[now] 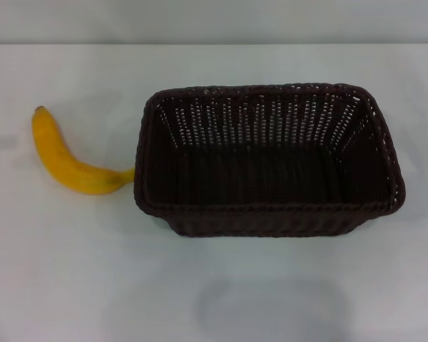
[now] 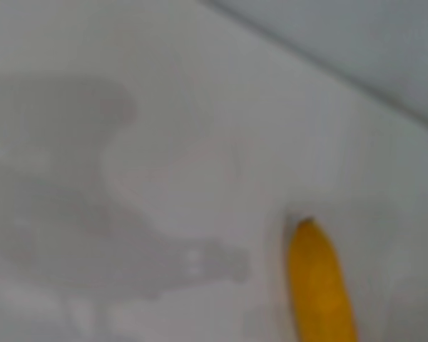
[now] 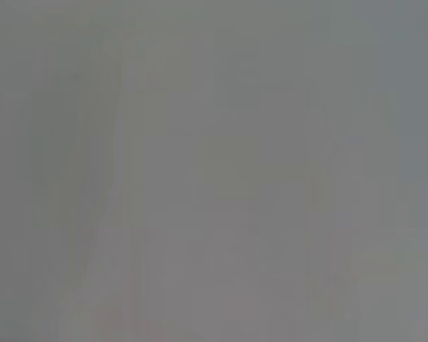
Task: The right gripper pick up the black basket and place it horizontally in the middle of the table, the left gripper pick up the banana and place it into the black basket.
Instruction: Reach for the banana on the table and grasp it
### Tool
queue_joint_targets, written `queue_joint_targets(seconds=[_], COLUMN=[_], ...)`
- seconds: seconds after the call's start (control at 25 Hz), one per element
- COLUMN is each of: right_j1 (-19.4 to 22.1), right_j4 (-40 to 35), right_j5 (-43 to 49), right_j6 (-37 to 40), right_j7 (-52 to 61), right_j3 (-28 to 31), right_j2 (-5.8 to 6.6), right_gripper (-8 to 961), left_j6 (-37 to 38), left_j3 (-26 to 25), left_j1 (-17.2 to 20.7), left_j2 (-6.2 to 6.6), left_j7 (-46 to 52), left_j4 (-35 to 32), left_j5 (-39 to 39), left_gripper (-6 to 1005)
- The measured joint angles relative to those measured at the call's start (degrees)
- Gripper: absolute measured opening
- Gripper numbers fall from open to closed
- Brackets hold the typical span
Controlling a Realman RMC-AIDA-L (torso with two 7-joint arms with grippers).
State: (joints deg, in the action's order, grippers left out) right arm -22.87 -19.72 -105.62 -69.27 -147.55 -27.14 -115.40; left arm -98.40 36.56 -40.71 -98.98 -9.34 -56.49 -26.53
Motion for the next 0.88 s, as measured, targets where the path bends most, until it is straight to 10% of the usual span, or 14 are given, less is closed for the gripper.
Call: queue_joint_targets(seconds=[0.36,0.88], right_j1=[0.04,0.28], right_j4=[1.38,2.51], right_j5=[-1.52,-1.69], right_j6=[0.14,0.31], right_j7=[-3.64,-5.87], right_j3=[0.27,0.34], right_j2=[-0.03,0.00], right_gripper=[693,693], left_j6=[10.80,17.73], left_j3=[0.31,0.08], left_j1=[-10.24,-9.91], left_j2=[-4.67,-7.05], left_j7=[-1.15,1.54], left_j4=[17.25,23.28], left_j5=[7.73,10.51], left_gripper=[744,735])
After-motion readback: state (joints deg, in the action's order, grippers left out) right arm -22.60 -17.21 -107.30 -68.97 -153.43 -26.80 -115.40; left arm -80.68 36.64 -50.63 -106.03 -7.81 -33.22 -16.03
